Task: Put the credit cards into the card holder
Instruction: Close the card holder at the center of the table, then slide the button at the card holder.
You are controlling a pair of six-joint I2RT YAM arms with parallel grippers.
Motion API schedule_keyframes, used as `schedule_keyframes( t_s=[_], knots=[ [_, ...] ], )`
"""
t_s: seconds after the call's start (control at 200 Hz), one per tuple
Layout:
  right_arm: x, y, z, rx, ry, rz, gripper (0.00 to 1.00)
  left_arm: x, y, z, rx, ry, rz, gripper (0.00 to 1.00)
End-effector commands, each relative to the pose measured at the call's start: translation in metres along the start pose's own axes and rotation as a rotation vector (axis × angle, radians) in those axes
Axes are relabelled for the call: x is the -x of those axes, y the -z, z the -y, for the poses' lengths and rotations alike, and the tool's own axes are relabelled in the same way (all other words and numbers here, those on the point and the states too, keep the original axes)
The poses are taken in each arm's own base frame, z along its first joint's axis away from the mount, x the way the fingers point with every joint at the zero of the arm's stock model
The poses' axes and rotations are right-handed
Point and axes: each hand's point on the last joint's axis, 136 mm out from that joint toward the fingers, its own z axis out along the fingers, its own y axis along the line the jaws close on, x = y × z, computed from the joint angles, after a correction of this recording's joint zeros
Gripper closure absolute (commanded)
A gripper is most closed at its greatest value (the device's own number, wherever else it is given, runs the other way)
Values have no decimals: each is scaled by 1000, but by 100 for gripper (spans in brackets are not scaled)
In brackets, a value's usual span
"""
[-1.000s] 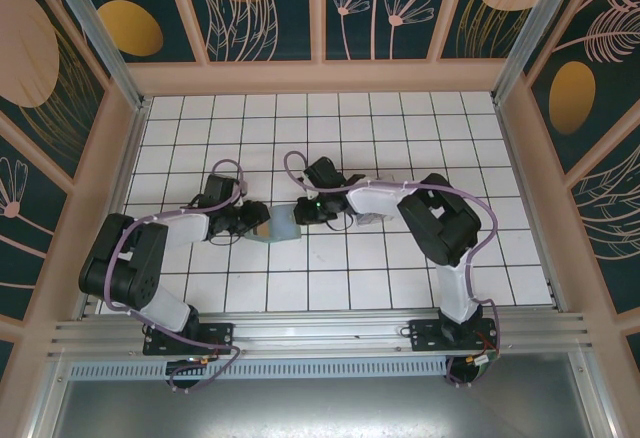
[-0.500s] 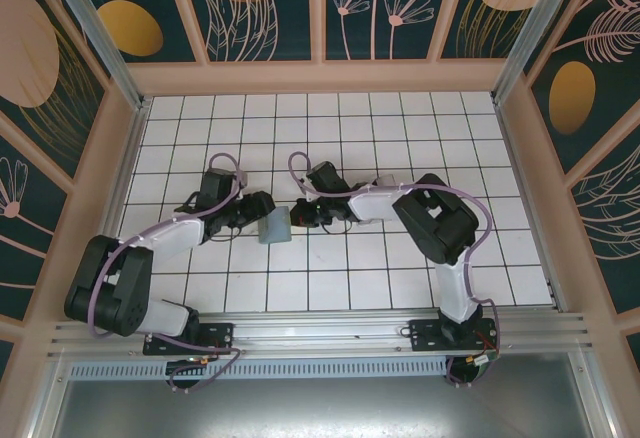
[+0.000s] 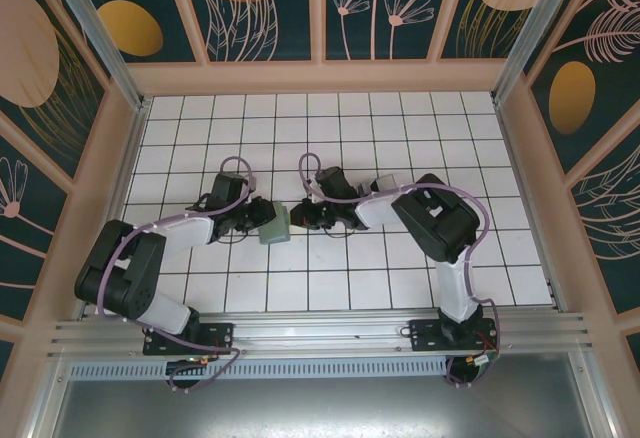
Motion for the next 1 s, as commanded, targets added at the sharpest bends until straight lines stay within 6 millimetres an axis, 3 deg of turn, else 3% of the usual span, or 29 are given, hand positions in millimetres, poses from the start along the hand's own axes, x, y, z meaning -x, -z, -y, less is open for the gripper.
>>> schedule_keyframes(
  t_s=[0.0,0.235,0.38,0.616,0.731,0.821,0.996],
  knots=[
    [4,14,41,-239,7,37,85,-14,-9,-23,76,-4,-28,88],
    [23,36,68,-494,38,109,88,-23,-18,-42,138,4,-64,96],
    [25,35,47,-441,98,103,84,-23,-16,-41,135,-3,-60,96],
    [29,29,11,-335,233,71,61,-19,-15,-36,127,-19,-53,97],
    [25,23,22,-367,248,17,61,-17,-13,-34,129,-33,-58,98],
    [19,19,15,-324,283,-22,61,-20,-14,-27,80,-37,-69,98],
    [18,21,15,-368,521,-65,56,-25,-16,-23,44,-47,-88,98]
  ],
)
